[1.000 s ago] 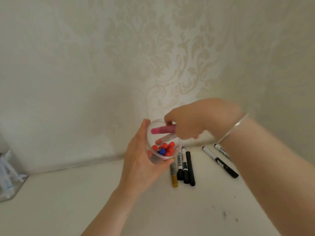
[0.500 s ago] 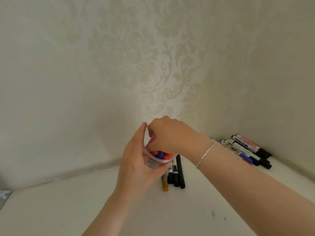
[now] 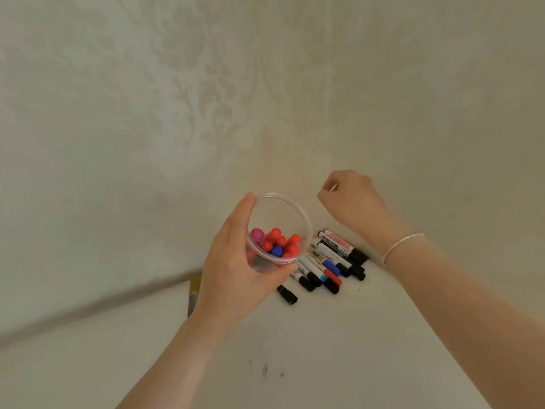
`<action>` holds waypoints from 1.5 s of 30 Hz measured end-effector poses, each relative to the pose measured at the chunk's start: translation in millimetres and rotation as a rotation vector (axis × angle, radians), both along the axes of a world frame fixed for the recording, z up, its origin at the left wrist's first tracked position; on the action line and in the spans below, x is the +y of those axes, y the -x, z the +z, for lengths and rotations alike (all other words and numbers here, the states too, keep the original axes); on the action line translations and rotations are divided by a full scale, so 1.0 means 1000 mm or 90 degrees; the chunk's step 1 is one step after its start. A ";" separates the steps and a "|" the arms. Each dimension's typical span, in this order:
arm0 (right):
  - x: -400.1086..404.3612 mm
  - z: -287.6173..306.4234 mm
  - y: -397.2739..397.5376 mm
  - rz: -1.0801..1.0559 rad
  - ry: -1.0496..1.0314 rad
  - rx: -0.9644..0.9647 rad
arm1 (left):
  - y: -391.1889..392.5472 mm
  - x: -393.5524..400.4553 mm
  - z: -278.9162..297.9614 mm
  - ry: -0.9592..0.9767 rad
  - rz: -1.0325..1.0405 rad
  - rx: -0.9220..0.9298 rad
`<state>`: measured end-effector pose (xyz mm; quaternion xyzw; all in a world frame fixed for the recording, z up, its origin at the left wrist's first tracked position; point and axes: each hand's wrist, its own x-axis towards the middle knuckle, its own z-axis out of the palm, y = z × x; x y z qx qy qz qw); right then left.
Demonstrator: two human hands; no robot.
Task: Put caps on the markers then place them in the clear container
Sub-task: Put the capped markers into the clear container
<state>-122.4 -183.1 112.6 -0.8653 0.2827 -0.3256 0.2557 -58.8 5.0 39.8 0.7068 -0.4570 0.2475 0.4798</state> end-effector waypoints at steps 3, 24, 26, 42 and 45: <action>-0.036 -0.052 0.001 0.030 -0.009 0.272 | 0.006 -0.013 -0.002 -0.013 -0.036 0.021; -0.050 -0.112 -0.051 0.087 0.005 0.550 | -0.008 -0.008 -0.003 -0.095 0.025 0.012; -0.049 -0.117 -0.056 0.078 0.016 0.564 | -0.011 -0.008 -0.006 -0.098 0.021 0.017; -0.037 -0.129 -0.077 -0.047 0.213 0.595 | -0.012 -0.008 -0.003 -0.098 0.014 0.004; -0.033 -0.132 -0.078 -0.069 0.223 0.588 | -0.014 -0.007 -0.002 -0.102 0.026 -0.011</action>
